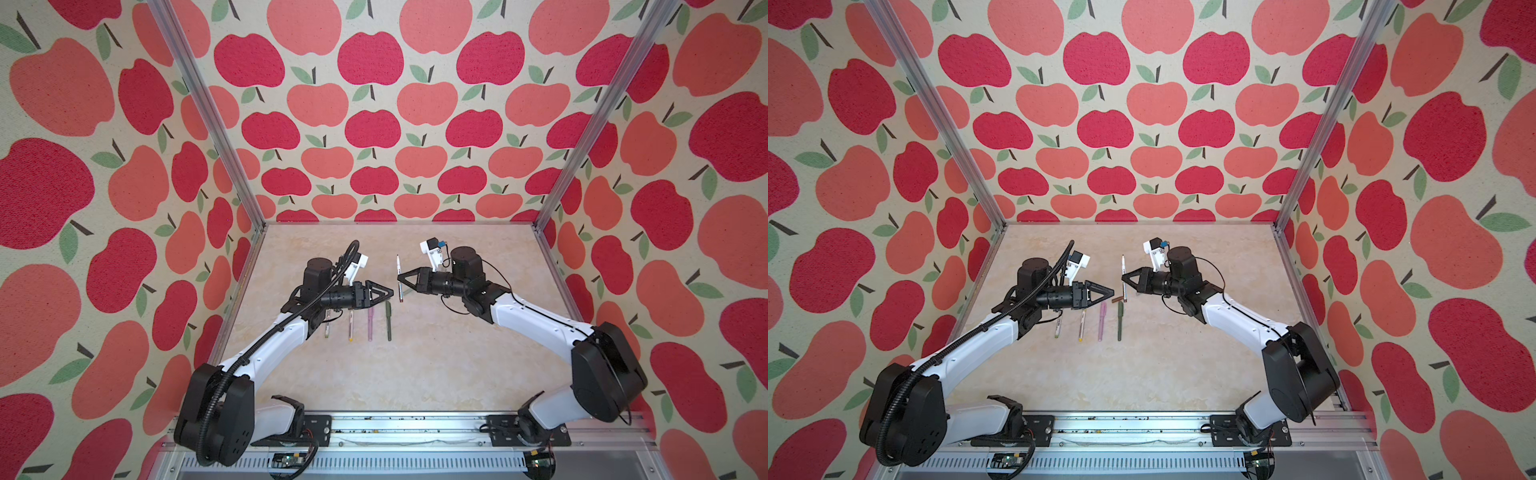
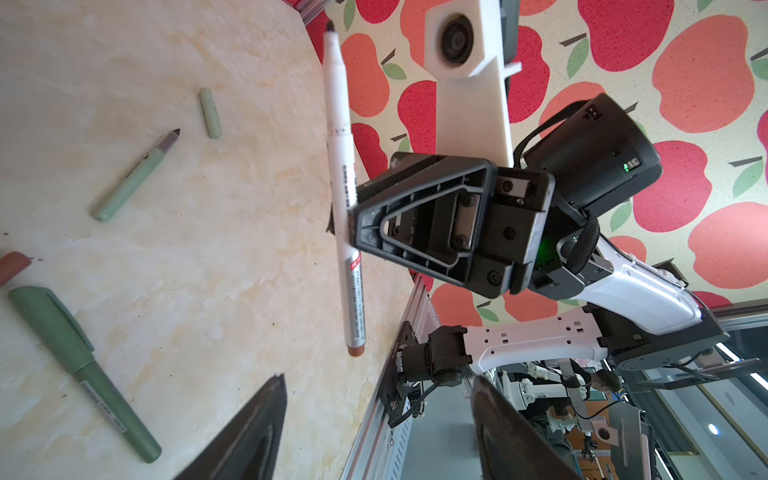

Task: Insert the pens into the pen caps
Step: 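Lift the white marker upright toward the left gripper while left moves in, then grasp the upright white marker with the left gripper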

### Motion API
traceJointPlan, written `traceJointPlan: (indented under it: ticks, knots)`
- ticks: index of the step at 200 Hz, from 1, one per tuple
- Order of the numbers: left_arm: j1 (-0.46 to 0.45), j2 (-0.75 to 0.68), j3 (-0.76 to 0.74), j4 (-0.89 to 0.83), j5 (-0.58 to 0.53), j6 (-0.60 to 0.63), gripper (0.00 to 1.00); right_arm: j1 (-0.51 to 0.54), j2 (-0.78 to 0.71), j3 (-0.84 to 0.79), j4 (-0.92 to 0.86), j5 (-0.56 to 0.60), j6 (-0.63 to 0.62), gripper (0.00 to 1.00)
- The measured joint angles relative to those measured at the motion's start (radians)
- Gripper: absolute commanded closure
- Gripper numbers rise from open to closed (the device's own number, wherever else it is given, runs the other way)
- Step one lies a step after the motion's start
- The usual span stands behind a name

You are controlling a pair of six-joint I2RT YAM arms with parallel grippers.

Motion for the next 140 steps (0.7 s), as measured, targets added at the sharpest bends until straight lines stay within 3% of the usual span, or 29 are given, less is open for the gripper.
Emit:
traceJointPlan:
  ticks: [86, 140]
  knots:
    - [-0.048, 0.088, 0.024, 0.133, 0.016, -0.051, 0.43, 0.0, 0.005, 0.02, 0.079, -0.026, 0.057, 1.0]
    - [-0.05, 0.116, 0.027, 0.209, 0.018, -0.093, 0.58, 0.0, 0.006, 0.021, 0.106, -0.034, 0.071, 1.0]
